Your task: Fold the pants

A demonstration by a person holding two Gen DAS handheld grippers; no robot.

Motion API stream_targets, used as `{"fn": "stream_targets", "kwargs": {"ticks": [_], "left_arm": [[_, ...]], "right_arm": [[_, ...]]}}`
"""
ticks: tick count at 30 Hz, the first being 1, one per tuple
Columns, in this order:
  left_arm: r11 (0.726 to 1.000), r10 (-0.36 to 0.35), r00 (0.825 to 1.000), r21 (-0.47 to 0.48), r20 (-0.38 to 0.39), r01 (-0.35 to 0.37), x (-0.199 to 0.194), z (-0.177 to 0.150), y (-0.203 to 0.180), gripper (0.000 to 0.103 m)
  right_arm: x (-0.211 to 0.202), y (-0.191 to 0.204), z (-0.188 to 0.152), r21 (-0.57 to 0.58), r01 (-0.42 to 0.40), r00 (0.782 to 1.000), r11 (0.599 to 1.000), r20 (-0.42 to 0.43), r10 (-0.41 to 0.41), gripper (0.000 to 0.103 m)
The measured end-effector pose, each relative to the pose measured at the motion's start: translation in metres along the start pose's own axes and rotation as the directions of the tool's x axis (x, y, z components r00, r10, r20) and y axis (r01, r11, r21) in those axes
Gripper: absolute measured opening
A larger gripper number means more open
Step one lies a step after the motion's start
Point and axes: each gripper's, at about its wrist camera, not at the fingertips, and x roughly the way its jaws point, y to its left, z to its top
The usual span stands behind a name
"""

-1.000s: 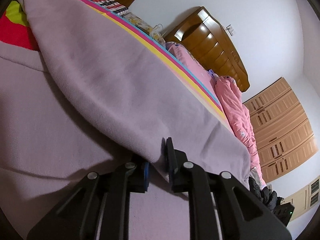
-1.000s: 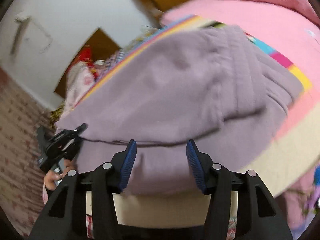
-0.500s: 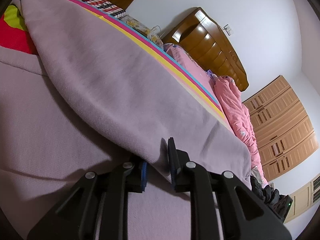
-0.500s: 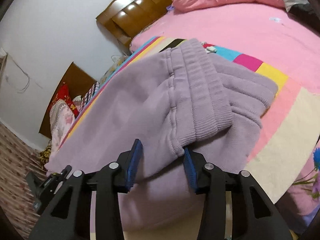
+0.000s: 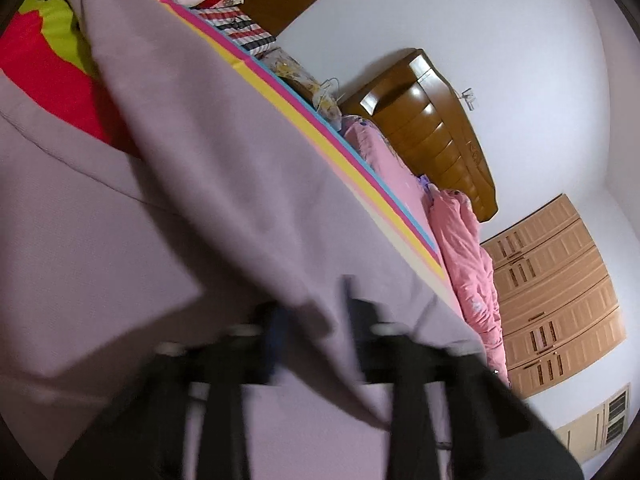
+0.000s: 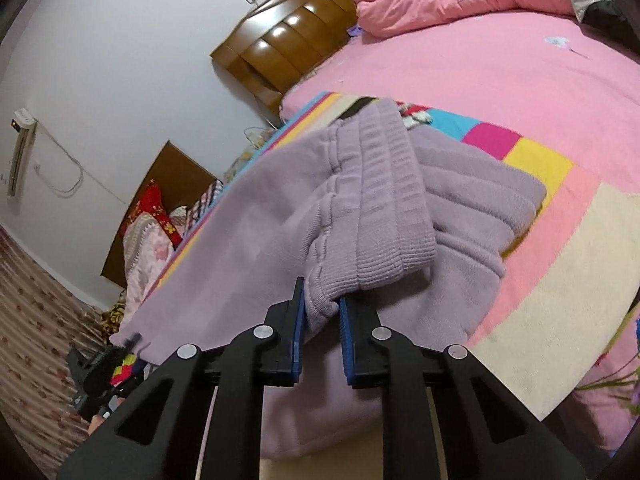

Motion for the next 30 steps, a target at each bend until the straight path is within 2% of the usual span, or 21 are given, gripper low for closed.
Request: {"fn": "stream_targets", "kwargs": {"ticks": [2,4,7,8,10,12,13,15,18,20,23,26,28,30], "left_arm": [[0.999,-0.028,1.0,-0.021,-0.004,0.028,0.0,0.0,0.008,0.005],[0.999,-0.032,0.999,-0.003,0.014,0.032,-0.005,0.0,0.005,0.004],[0.987,-0.004,0.995,0.157,0.104,-0.013,-0.034,-0.003,-0.038,0.004],[0.971,-0.002,0.989,0.238,0.148,-0.034,-0.05,-0.007,-0.063,0.004],[0.94,-0.028,0.976,0.338,0.215,-0.048,-0.082,-0.021,-0.097,0.004],[0.906,-0.036,0.964,0.417,0.265,-0.08,-0.103,-0.043,-0.117,0.005],[0.885,-0.014,0.96,0.45,0.28,-0.118,-0.108,-0.059,-0.12,0.005],[0.872,0.041,0.969,0.465,0.245,-0.154,-0.101,-0.081,-0.112,0.005],[0.895,0.143,0.985,0.412,0.102,-0.172,-0.073,-0.111,-0.075,0.005],[0.903,0.192,0.981,0.384,0.037,-0.192,-0.058,-0.124,-0.05,0.005],[0.894,0.179,0.983,0.409,0.049,-0.183,-0.064,-0.124,-0.053,0.005],[0.9,0.113,0.987,0.41,0.112,-0.149,-0.093,-0.117,-0.072,0.005],[0.891,0.086,0.984,0.43,0.155,-0.145,-0.112,-0.117,-0.083,0.005],[0.896,0.079,0.988,0.426,0.133,-0.129,-0.112,-0.119,-0.082,0.005]], "right_arm": [[0.003,0.0,0.005,0.002,-0.006,1.0,1.0,-0.004,0.006,0.016],[0.003,0.003,0.012,0.0,-0.017,1.0,1.0,-0.009,0.017,0.015],[-0.003,0.017,0.039,-0.063,-0.037,0.999,0.997,0.018,0.038,0.015],[-0.01,0.023,0.053,-0.092,-0.049,0.998,0.995,0.036,0.052,0.015],[-0.021,0.034,0.078,-0.171,-0.08,0.995,0.982,0.047,0.089,0.015],[-0.032,0.036,0.096,-0.233,-0.103,0.993,0.967,0.04,0.115,0.015],[-0.032,0.032,0.099,-0.239,-0.107,0.993,0.965,0.022,0.116,0.015],[-0.027,0.014,0.093,-0.217,-0.097,0.995,0.971,-0.029,0.093,0.015],[-0.013,-0.018,0.056,-0.208,-0.037,0.992,0.977,-0.122,0.012,0.015],[-0.006,-0.034,0.042,-0.178,-0.025,0.99,0.984,-0.139,0.0,0.014],[-0.012,-0.033,0.046,-0.158,-0.059,0.991,0.986,-0.126,0.039,0.014],[-0.031,-0.02,0.048,-0.181,-0.092,0.993,0.979,-0.09,0.076,0.014],[-0.035,-0.019,0.05,-0.183,-0.083,0.994,0.98,-0.086,0.068,0.014],[-0.027,-0.032,0.046,-0.167,-0.059,0.992,0.984,-0.117,0.039,0.014]]}}
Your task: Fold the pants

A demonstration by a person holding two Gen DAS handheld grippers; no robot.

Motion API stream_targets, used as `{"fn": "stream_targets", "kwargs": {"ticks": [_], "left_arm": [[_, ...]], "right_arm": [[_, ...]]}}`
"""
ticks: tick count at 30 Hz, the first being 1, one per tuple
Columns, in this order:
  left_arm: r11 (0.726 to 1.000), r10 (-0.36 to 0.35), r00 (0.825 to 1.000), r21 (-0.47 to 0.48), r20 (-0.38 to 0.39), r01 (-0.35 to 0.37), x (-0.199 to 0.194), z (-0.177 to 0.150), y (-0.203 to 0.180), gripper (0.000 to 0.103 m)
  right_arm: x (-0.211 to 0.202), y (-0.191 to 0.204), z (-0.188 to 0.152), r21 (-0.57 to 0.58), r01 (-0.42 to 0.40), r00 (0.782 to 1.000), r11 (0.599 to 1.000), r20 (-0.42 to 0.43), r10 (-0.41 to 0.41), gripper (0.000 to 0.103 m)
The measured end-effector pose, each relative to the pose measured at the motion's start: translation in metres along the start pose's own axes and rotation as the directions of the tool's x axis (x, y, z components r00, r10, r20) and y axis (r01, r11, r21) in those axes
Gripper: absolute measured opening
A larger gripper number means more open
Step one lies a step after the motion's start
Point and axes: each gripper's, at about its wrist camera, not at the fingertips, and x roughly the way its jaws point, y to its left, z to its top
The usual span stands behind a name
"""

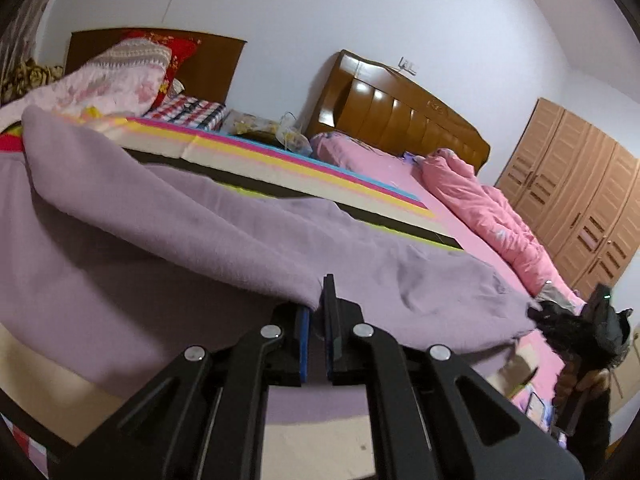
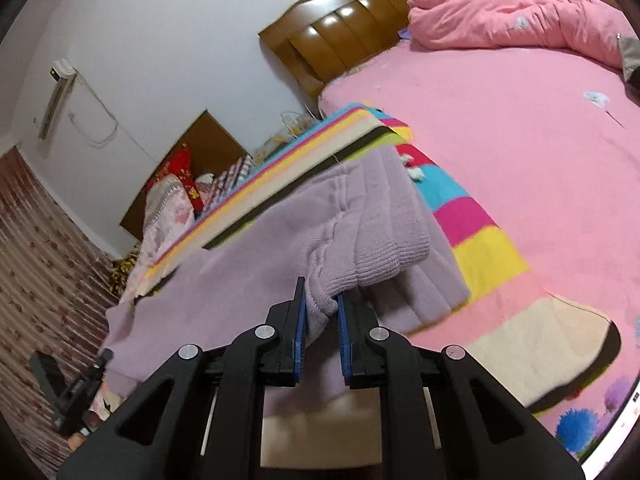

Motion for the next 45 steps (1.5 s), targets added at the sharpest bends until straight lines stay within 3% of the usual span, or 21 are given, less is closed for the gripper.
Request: {"fn": "stream_targets", "kwargs": {"ticks": [3,5,10,14,26,32,38,45], "left_arm": [[1.0,0.03,0.994,-0.003,-0.11,-0.03,0.026,-0.026,0.009,0.005],[0.999,0.037,0.989,-0.009,-0.141,-0.039,0.035,-0.033,0.015,0.005],[0.999,0.031,0.997,0.035,-0.073,-0.029,0.016,-0.019,0.004,0.006],[0.999,0.039,0.988,0.004,-0.15,-0.039,0.036,-0.034,0.019,0.006],[1.0,0.016,0.99,-0.01,-0.143,-0.017,0.03,-0.035,0.024,0.007],[1.0,0.012,0.999,0.015,-0.037,-0.012,0.002,-0.016,0.004,0.006],[0.998,0.025,0.986,-0.046,-0.162,-0.033,0.029,-0.036,0.023,0.006],[0.999,0.023,0.989,-0.02,-0.147,-0.027,0.028,-0.038,0.022,0.007]], "right_arm": [[0.007,-0.016,-0.007,0.046,-0.015,1.0,0.999,-0.01,0.016,0.013],[0.004,-0.012,-0.005,0.039,-0.006,1.0,0.999,-0.006,0.007,0.013],[0.0,-0.011,-0.004,0.029,0.006,1.0,1.0,-0.018,-0.005,0.013],[0.008,-0.025,-0.007,0.075,-0.034,0.999,0.997,-0.015,0.035,0.008],[0.009,-0.023,-0.008,0.062,-0.022,1.0,0.998,-0.011,0.023,0.008],[0.001,-0.017,-0.003,0.056,-0.024,1.0,0.998,0.002,0.024,0.009],[0.008,-0.022,-0.007,0.04,-0.009,1.0,0.999,-0.022,0.01,0.008],[0.002,-0.005,-0.004,-0.013,0.068,0.998,0.998,0.0,-0.068,0.009]]}}
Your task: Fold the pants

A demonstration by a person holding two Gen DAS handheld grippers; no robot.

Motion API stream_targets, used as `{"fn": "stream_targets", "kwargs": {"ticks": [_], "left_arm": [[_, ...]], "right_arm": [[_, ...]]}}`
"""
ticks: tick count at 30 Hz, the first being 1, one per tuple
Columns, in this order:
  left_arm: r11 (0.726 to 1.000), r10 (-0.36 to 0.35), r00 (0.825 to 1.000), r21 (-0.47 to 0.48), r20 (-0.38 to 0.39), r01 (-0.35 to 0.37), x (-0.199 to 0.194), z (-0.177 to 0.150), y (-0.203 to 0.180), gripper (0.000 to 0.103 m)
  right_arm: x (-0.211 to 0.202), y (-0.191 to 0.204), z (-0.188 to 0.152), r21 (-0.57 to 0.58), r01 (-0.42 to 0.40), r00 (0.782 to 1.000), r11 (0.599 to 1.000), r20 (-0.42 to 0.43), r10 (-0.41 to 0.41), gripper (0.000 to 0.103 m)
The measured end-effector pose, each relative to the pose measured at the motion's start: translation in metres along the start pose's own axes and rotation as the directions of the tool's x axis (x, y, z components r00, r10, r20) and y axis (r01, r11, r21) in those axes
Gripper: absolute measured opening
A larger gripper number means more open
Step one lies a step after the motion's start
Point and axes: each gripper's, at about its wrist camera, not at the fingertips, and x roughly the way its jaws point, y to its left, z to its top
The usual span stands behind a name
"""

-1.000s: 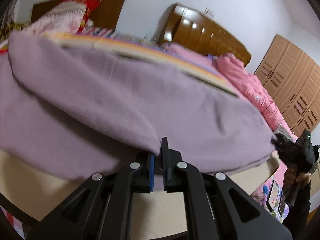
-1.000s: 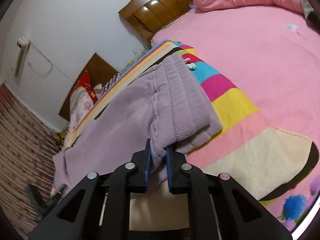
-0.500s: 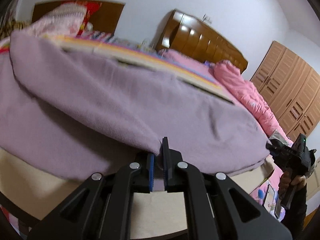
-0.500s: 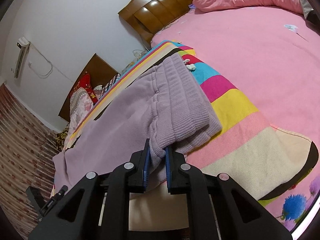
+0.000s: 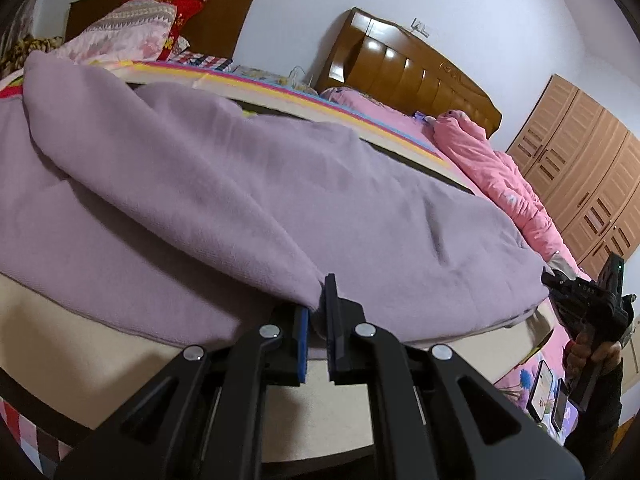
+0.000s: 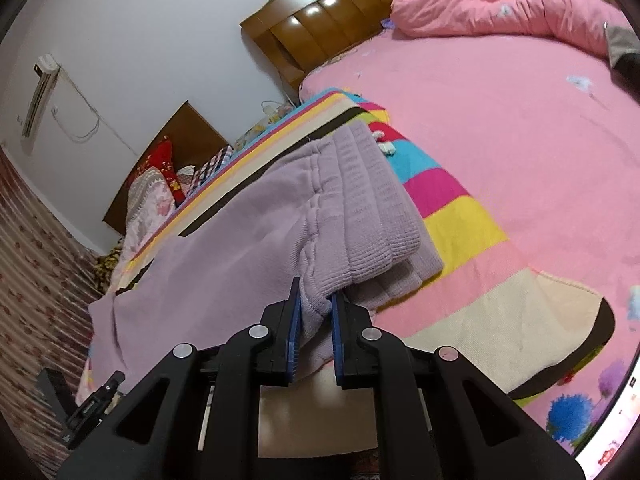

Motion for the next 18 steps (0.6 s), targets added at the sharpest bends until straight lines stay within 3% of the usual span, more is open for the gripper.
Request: {"fn": "stream_targets", "kwargs": {"ticks": [3,6,10,18], "left_arm": [[1.0,-0.006,1.0,0.002,0.003,0.006,0.002,-0.002,0.002,0.007],[1.0,-0.003,1.0,0.01,0.006,0.002,0.002,-0.004,0.001,0.009],[1.0,-0.012,1.0,0.002,0.011,0.012,0.002,-0.005,0.001,0.01],[0.999,-0.034,0.999,-0.003,0.017,0.034,0.001,-0.008,0.005,0.012]], "right_arm": [[-0.004,0.0,0.0,0.015,0.0,1.0,1.0,0.004,0.0,0.009],[-0.011,0.016,0.004,-0.042,0.035,0.999,0.998,0.025,-0.034,0.009],[0.008,0.008,0.0,-0.047,0.079,0.997,0.996,-0.023,-0.08,0.008],[0.006,0.009,0.002,-0.062,0.062,0.997,0.996,-0.032,-0.064,0.011]]}}
